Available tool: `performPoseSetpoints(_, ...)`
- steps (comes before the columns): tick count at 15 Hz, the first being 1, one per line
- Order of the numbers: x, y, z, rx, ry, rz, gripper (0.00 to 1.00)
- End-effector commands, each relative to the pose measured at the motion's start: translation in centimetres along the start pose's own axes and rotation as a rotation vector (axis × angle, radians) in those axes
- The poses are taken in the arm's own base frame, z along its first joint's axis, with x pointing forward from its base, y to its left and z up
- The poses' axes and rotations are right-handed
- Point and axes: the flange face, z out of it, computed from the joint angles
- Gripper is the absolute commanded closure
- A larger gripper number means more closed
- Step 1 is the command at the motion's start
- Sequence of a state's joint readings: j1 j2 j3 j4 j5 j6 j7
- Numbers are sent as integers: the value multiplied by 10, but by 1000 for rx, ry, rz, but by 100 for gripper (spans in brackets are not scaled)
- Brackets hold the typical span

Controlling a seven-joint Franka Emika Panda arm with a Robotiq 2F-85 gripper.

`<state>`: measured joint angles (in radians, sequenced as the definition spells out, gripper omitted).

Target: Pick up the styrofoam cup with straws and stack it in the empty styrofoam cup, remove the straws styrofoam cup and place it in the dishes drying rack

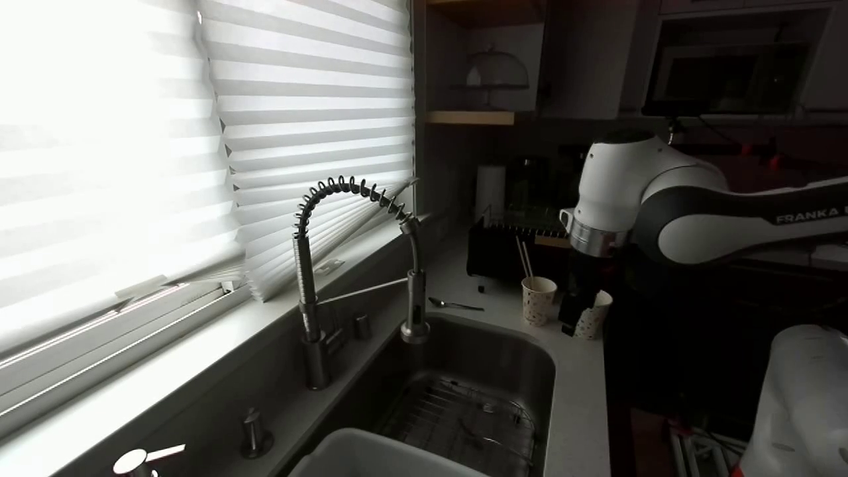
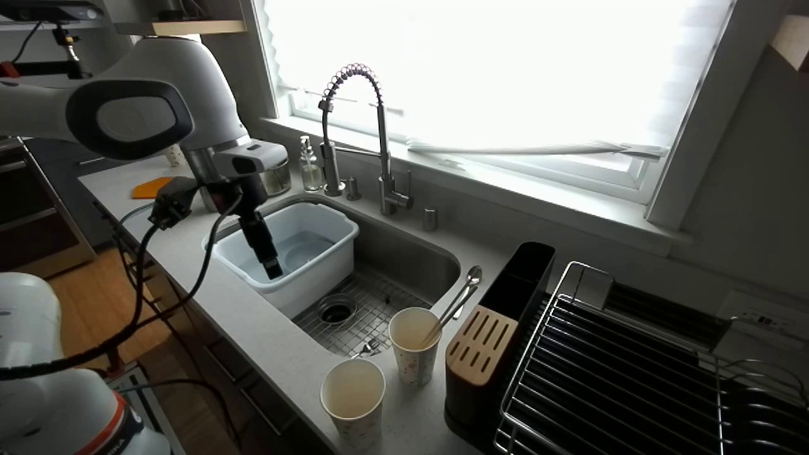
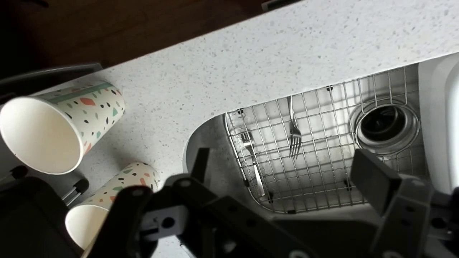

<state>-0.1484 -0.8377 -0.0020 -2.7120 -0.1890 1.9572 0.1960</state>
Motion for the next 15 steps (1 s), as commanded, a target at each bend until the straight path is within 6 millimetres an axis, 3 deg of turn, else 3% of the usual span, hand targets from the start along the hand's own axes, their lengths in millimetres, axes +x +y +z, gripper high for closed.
performPoseSetpoints(1,2,45,20,85,83,15,0)
performPoseSetpoints(2,4,54,26,117,117,2,0)
performPoseSetpoints(3,19,66,19,133,143,-9,0)
performPoseSetpoints(6,22,83,26,185,186,-52,0)
performPoseSetpoints(7,19,76,18,150,177,-29,0)
performPoseSetpoints(15,21,87,25,152,178,-45,0)
